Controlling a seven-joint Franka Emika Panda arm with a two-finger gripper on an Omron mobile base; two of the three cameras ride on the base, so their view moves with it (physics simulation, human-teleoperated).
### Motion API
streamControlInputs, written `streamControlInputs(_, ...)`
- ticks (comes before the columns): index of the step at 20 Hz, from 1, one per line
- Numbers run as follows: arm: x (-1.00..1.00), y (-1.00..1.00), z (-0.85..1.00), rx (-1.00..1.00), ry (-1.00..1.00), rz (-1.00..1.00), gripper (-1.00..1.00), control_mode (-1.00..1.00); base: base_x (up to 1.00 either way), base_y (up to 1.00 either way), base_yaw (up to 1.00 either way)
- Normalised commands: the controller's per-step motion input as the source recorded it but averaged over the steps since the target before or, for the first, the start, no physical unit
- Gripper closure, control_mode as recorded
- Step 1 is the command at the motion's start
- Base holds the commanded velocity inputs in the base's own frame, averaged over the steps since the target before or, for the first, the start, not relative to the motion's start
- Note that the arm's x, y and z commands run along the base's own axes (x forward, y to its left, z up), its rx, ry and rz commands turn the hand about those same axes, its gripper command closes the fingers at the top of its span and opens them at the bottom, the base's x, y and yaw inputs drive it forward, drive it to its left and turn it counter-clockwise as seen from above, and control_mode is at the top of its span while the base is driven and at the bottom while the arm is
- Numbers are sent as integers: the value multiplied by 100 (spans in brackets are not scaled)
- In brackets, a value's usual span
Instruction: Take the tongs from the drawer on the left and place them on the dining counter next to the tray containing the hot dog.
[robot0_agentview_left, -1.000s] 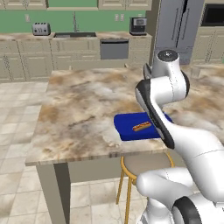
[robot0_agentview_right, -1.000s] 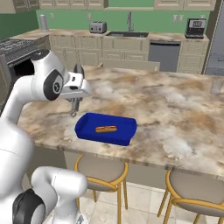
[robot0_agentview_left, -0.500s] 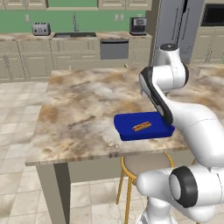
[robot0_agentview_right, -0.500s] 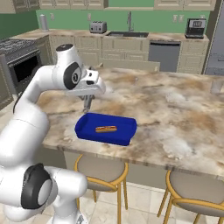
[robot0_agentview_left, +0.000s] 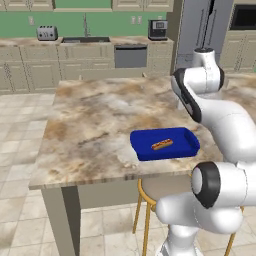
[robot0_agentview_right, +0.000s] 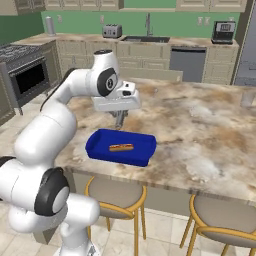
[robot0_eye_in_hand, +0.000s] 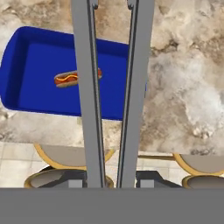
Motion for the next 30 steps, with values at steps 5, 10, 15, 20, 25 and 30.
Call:
streamControlInputs(5, 4, -48, -30, 0, 11, 0, 100, -100, 0, 0, 0)
streamControlInputs(10, 6, -54, -36, 0, 5, 2, 100, -100, 0, 0, 0)
streamControlInputs(15, 10, -53, -34, 0, 7, 11, 100, -100, 0, 0, 0)
streamControlInputs(20, 21, -52, -28, 0, 1, 18, 100, -100, 0, 0, 0)
streamControlInputs(25, 36, -40, -27, 2, 0, 10, 100, -100, 0, 0, 0)
streamControlInputs(30, 35, -20, -33, 8, 0, -2, 100, -100, 0, 0, 0)
